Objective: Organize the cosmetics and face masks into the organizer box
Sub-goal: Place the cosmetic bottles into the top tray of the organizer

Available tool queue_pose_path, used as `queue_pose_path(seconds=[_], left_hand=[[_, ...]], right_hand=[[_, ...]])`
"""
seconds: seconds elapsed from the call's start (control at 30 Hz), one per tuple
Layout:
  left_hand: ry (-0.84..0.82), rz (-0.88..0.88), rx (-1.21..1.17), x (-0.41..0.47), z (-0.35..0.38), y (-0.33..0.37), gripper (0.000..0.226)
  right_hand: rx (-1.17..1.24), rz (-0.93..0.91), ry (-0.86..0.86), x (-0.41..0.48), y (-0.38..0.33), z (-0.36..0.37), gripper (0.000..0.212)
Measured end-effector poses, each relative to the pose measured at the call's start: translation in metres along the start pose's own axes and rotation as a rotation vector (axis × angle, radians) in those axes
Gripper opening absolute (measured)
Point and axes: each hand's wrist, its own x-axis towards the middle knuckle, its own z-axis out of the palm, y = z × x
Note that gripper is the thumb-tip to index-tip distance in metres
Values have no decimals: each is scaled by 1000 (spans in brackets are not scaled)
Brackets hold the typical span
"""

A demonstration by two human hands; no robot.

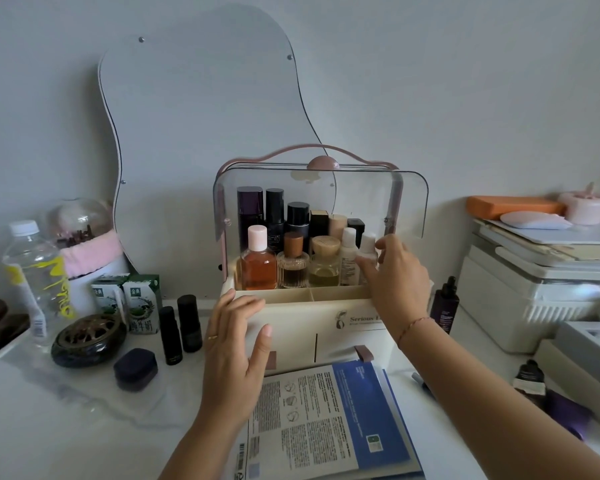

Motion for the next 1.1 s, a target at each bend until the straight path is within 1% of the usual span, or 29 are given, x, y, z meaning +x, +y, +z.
queue_pose_path(seconds=[0.1, 0.17, 0.3, 0.4, 0.5, 0.6, 0.67, 0.77, 0.87, 0.9, 0.97, 1.1], left_hand=[[6, 4, 1, 0, 1, -1, 44], [11, 7, -3, 0, 1, 0, 46], [12, 3, -4, -1, 1, 1, 46], [9, -1, 8, -2, 2, -1, 45], [6, -6, -9, -1, 2, -1, 44], [-25, -26, -20, 1, -2, 2, 43], [-53, -53, -27, 0, -5, 6, 43], [-96, -104, -82, 1, -12, 15, 42], [-114, -185, -194, -3, -23, 18, 35], [-105, -223, -228, -7, -26, 17, 36], [-84, -328, -282, -16, -31, 13, 46], [-103, -523, -349, -32, -35, 6, 60]], right_hand=[[58, -60, 40, 0, -1, -1, 42], [57, -110, 26, 1, -1, -3, 47], [19, -118, -16, 6, 3, 0, 38], [19, -122, -23, 7, 5, 3, 38], [67, -115, -19, 2, 6, 3, 43], [137, -126, -25, -9, 4, -6, 53], [188, -145, 16, -22, 2, -16, 58], [263, -165, 67, -54, 6, -32, 55], [341, -72, -8, -91, 20, -41, 55], [364, -26, -42, -100, 25, -41, 55], [375, 51, -92, -111, 34, -39, 58], [399, 112, -185, -115, 40, -36, 63]])
